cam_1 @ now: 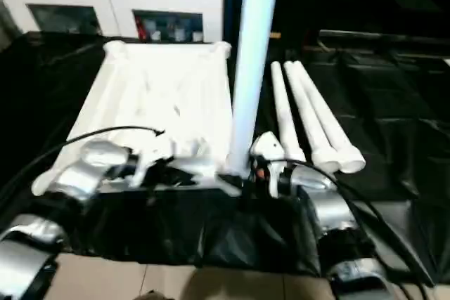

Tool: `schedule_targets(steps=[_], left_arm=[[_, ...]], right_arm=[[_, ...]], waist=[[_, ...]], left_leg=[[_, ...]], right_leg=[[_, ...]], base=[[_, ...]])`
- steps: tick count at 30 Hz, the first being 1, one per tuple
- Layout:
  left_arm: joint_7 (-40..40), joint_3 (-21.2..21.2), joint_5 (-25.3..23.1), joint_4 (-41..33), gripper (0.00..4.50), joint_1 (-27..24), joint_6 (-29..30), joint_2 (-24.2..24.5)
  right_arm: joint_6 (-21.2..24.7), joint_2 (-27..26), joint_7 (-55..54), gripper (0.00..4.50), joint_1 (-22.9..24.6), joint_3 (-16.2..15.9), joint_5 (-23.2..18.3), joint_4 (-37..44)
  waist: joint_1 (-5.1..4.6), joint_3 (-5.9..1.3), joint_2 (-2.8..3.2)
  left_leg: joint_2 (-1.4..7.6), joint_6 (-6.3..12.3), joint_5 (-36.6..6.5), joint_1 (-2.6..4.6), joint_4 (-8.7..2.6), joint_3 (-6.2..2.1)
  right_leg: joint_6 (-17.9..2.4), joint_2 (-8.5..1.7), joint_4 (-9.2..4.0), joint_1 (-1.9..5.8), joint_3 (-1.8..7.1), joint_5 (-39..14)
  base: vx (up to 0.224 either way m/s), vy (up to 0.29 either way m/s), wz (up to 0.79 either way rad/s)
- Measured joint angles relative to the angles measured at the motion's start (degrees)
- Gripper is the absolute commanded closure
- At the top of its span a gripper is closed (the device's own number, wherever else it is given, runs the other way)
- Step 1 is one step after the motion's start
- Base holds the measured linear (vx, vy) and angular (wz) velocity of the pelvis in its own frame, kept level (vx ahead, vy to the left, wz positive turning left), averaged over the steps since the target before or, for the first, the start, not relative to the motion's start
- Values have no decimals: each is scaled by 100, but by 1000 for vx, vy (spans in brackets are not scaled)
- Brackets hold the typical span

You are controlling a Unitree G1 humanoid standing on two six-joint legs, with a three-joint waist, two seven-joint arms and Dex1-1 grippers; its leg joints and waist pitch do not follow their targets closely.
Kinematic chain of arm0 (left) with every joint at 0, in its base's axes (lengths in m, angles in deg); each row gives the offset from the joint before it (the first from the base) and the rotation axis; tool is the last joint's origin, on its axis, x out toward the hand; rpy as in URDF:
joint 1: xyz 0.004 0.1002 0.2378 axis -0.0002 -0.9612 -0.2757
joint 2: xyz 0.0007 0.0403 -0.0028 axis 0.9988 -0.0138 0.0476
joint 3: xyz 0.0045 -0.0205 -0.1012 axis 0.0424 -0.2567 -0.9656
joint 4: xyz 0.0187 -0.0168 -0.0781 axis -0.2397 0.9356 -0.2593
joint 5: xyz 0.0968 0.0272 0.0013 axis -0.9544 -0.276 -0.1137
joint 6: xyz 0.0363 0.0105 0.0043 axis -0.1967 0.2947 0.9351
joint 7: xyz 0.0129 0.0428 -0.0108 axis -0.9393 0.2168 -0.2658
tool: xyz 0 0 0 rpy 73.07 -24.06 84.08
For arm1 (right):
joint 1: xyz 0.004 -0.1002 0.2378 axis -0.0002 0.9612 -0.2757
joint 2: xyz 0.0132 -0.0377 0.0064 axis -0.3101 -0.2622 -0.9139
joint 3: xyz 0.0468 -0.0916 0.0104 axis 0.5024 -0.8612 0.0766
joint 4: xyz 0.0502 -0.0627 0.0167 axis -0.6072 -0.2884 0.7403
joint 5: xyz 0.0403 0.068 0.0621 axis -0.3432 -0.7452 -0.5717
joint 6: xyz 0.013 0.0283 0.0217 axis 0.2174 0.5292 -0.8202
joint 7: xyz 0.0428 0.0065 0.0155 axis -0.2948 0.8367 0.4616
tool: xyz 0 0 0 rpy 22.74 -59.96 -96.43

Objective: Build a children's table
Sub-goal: Rotate leg to tighten

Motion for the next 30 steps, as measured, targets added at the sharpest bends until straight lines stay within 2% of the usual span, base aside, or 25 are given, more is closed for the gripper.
schedule_targets(steps=[4, 7, 9, 12, 13, 18, 25, 28, 30], left_arm=[[-991, -45, -176, 121, 450, 129, 298, -478], [-1325, -50, -254, 125, 450, 136, 317, -614], [-1366, -50, -259, 121, 450, 137, 318, -629], [-1288, -39, -257, 95, 450, 132, 264, -577], [-1219, -35, -257, 81, 450, 130, 243, -527], [-713, -14, -214, 33, 450, 41, -181, -225], [401, -35, 112, -47, 450, -73, -578, 253], [900, -36, 218, -47, 450, -99, -601, 377], [1166, -28, 270, -48, 450, -114, -601, 434]], right_arm=[[-120, -495, -1711, 178, -352, 316, 147, -562], [-259, -719, -2336, 178, -536, 452, 207, -850], [-413, -773, -2483, 122, -567, 460, 236, -959], [-560, -806, -2406, 106, -570, 460, 295, -1013], [-596, -799, -2289, 76, -570, 460, 293, -1021], [-655, -536, -1335, 63, -563, 247, 290, -978], [-534, 185, 772, 63, -250, -175, 29, -333], [-408, 416, 1556, 63, -136, -305, -68, -85], [-309, 558, 1939, 63, -96, -400, -157, 31]], waist=[[-139, 1, 0], [-180, -1, 3], [-182, -3, 6], [-179, -4, 8], [-179, -4, 8], [-215, -5, 9], [-100, -6, 12], [-7, -6, 12], [13, -6, 11]], left_leg=[[-6, 1, 0, -3, 5, 0], [-8, 1, 0, -6, 6, 0], [-8, 1, 0, -8, 5, 0], [-7, 1, 0, -10, 0, 0], [-7, 1, 0, -9, -5, 0], [-2, 0, -1, -14, -26, 0], [1, 29, 13, -66, -49, 0], [1, 35, 9, -69, -43, 0], [1, 34, 9, -71, -36, 0]], right_leg=[[1, -6, -19, 5, 0, -1], [1, -8, -20, 5, 0, -1], [1, -9, -17, 4, 0, -1], [2, -8, -7, -4, 0, 1], [2, -8, -4, -6, 0, 1], [0, -1, 5, -27, 0, 4], [-27, 5, 13, -87, 0, 3], [-28, 4, 13, -89, 0, 3], [-28, 3, 13, -89, 0, 3]], base=[[0, 0, 0], [0, 0, 0], [0, 0, 0], [0, 0, 0], [0, 0, 0], [0, 0, 0], [0, 0, 0], [0, 0, 0], [0, 0, 0]])
